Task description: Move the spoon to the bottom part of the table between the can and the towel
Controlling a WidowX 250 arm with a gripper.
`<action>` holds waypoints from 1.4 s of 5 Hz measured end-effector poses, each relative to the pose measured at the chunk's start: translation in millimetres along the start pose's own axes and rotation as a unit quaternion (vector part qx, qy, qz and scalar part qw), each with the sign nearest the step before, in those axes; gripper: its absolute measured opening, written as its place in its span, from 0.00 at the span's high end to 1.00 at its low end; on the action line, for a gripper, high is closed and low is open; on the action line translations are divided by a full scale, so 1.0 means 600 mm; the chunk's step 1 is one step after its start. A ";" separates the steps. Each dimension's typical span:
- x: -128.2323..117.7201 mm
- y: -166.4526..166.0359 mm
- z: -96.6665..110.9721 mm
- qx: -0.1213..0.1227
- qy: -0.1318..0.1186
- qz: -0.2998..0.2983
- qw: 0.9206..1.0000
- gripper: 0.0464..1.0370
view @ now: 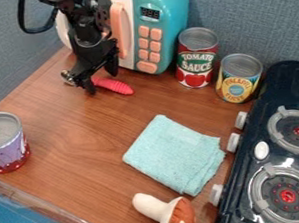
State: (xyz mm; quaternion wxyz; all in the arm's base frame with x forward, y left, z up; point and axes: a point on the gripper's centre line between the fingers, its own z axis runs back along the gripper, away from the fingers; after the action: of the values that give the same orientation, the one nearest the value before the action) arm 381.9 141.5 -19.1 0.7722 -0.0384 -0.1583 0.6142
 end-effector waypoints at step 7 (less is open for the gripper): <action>-0.009 0.013 0.004 -0.004 -0.057 0.045 0.997 0.74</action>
State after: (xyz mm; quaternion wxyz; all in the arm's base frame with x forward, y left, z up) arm 372.8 138.0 -19.6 0.7334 -0.0138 -0.2024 0.6489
